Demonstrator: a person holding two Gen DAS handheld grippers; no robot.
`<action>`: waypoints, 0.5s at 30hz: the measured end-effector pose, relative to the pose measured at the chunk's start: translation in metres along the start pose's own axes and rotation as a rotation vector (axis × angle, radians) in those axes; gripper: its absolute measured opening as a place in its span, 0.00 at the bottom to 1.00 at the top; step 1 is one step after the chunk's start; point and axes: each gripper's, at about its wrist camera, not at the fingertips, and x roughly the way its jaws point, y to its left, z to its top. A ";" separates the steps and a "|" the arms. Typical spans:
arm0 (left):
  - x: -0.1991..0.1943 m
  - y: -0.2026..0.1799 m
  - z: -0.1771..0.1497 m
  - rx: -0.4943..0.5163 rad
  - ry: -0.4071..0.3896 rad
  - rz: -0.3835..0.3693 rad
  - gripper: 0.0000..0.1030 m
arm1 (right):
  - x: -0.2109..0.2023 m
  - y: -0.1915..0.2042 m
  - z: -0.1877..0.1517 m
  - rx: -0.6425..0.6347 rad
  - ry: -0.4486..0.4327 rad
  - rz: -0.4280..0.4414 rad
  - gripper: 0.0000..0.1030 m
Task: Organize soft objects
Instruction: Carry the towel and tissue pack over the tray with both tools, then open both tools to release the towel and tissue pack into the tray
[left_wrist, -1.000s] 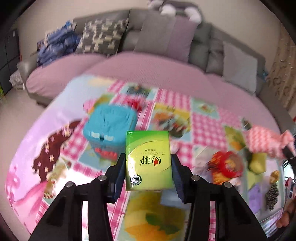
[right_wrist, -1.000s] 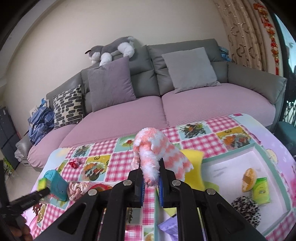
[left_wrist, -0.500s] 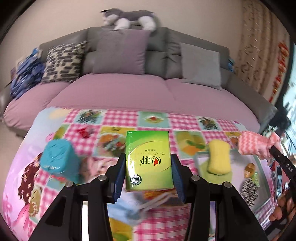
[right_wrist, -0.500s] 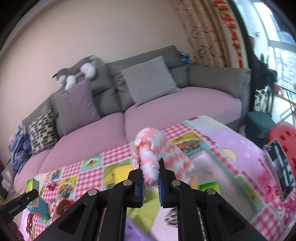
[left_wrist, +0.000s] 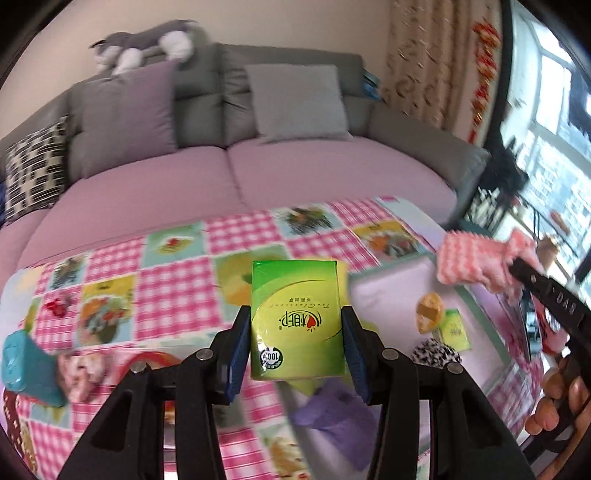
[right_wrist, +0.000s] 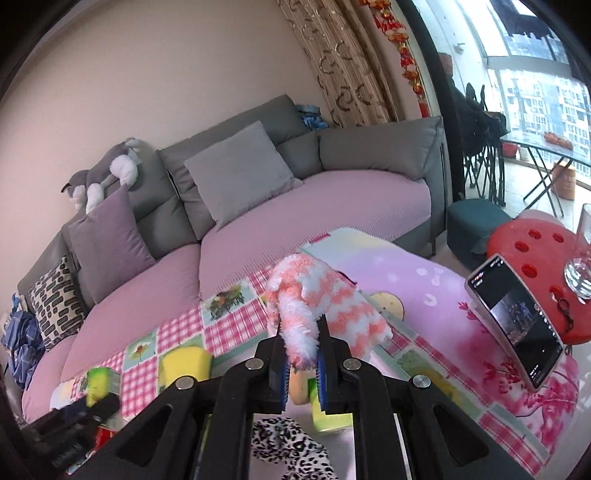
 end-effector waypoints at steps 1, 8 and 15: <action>0.007 -0.008 -0.002 0.016 0.013 -0.011 0.47 | 0.005 -0.002 -0.002 -0.002 0.018 -0.002 0.12; 0.056 -0.039 -0.028 0.069 0.153 -0.050 0.47 | 0.041 -0.014 -0.020 0.006 0.201 -0.066 0.12; 0.082 -0.038 -0.042 0.050 0.219 -0.038 0.47 | 0.047 -0.015 -0.031 -0.022 0.270 -0.101 0.15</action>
